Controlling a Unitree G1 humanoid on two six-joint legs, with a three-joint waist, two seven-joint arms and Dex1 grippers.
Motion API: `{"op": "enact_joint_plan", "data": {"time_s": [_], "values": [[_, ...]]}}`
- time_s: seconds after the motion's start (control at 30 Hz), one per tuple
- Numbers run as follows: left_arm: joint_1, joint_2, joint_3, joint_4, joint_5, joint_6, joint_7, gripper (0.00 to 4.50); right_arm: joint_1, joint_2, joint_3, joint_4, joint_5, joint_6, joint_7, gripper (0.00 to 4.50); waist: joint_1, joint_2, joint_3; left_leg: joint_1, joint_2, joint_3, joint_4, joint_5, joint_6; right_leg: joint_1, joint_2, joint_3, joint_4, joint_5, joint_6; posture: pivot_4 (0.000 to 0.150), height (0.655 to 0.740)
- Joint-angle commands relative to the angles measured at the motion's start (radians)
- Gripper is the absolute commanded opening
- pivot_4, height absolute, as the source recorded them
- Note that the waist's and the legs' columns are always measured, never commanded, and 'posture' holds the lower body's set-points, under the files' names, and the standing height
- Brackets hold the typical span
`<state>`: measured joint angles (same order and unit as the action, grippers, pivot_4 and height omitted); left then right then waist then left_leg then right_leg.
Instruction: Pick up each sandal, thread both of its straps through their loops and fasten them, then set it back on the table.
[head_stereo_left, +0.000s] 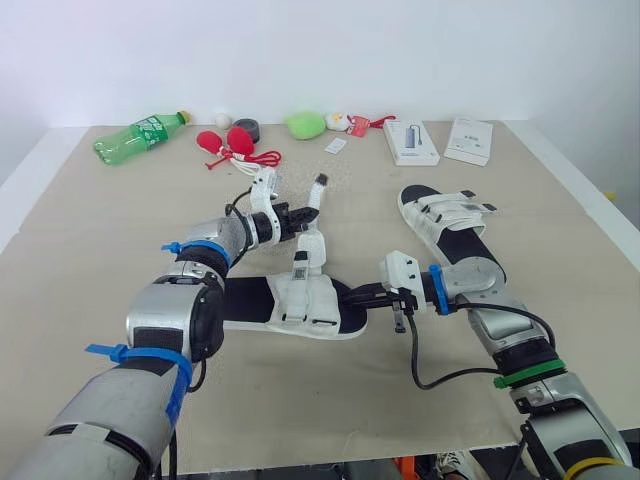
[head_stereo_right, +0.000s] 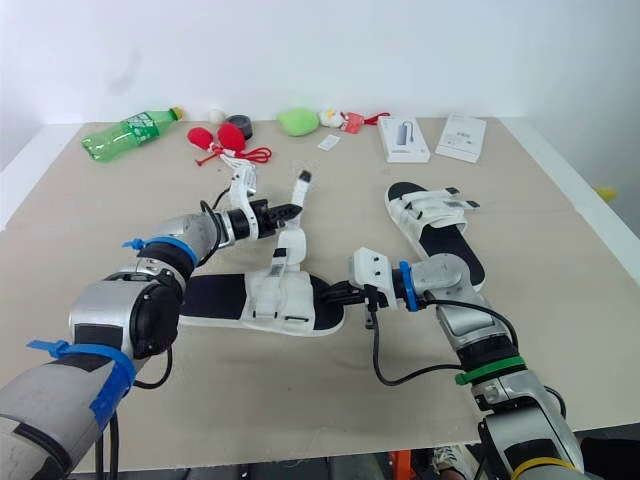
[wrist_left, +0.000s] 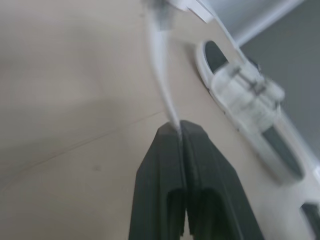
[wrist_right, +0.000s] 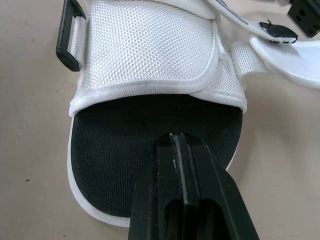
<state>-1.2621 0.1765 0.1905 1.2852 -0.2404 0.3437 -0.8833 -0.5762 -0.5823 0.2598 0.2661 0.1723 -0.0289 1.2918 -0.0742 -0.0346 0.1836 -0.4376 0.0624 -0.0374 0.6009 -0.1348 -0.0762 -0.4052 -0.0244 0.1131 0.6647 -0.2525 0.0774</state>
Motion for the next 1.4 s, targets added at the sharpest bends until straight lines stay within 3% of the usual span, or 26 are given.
{"op": "enact_joint_plan", "data": {"time_s": [0.03,0.17,0.3,0.4,0.53,0.9,1.0,1.2,1.4], "values": [[0.012,0.005,-0.1,-0.166,0.073,-0.262,-0.186,0.03,0.016,-0.029,-0.002,0.018,-0.036,0.02,-0.007,0.0,0.0,0.0,0.0,0.0,0.0,0.0,0.0,0.0,0.0,0.0,0.0,0.0,0.0,0.0,0.0,0.15,0.74],[0.139,0.028,-0.191,-0.482,0.088,-0.468,-0.32,0.03,0.017,-0.028,0.002,0.019,-0.036,0.019,-0.003,0.0,0.0,0.0,0.0,0.0,0.0,0.0,-0.001,0.0,0.0,0.0,0.0,0.0,0.0,0.0,0.0,0.15,0.74],[0.32,0.118,-0.297,-0.765,0.15,-0.73,-0.398,0.03,0.009,-0.018,0.01,0.029,-0.036,0.015,0.001,0.0,0.001,0.0,0.0,0.0,0.0,0.0,-0.002,0.0,0.0,0.0,0.0,0.001,0.0,0.0,0.0,0.15,0.74],[0.419,0.225,-0.362,-0.797,0.234,-1.065,-0.413,0.03,-0.006,-0.004,0.02,0.053,-0.04,0.001,0.006,0.0,0.001,0.001,0.0,0.001,0.0,0.0,-0.001,0.0,0.0,0.001,-0.001,0.001,0.0,0.0,-0.001,0.15,0.74],[0.429,0.282,-0.385,-0.784,0.301,-1.339,-0.339,0.03,-0.021,0.01,0.031,0.078,-0.043,-0.017,0.018,0.0,0.002,0.001,0.0,0.002,0.0,0.001,0.0,0.002,0.002,0.001,-0.001,0.002,0.0,0.001,-0.003,0.15,0.74],[0.448,0.368,-0.522,-0.789,0.407,-1.653,-0.197,0.03,-0.061,0.031,0.036,0.153,-0.064,-0.067,0.043,0.0,-0.002,0.001,0.0,0.004,0.001,0.004,0.0,0.005,0.008,0.001,-0.001,0.005,0.0,0.004,-0.006,0.15,0.74],[0.436,0.381,-0.52,-0.788,0.394,-1.672,-0.134,0.77,-0.063,0.029,0.035,0.164,-0.066,-0.077,0.048,0.0,-0.002,0.001,0.0,0.004,0.001,0.005,0.0,0.005,0.008,0.001,-0.001,0.005,0.0,0.004,-0.006,0.15,0.74],[0.407,0.421,-0.457,-0.839,0.438,-1.724,-0.001,3.66,-0.061,0.026,0.036,0.171,-0.065,-0.086,0.057,0.0,-0.001,0.001,0.0,0.004,0.001,0.006,0.0,0.005,0.008,0.001,-0.001,0.006,0.0,0.004,-0.006,0.15,0.74],[0.464,0.514,-0.424,-0.948,0.472,-1.618,0.061,3.66,-0.07,0.029,0.041,0.188,-0.066,-0.095,0.076,0.0,-0.001,0.001,-0.001,0.004,0.001,0.006,0.0,0.005,0.008,0.001,-0.001,0.007,0.0,0.004,-0.006,0.15,0.74]]}}
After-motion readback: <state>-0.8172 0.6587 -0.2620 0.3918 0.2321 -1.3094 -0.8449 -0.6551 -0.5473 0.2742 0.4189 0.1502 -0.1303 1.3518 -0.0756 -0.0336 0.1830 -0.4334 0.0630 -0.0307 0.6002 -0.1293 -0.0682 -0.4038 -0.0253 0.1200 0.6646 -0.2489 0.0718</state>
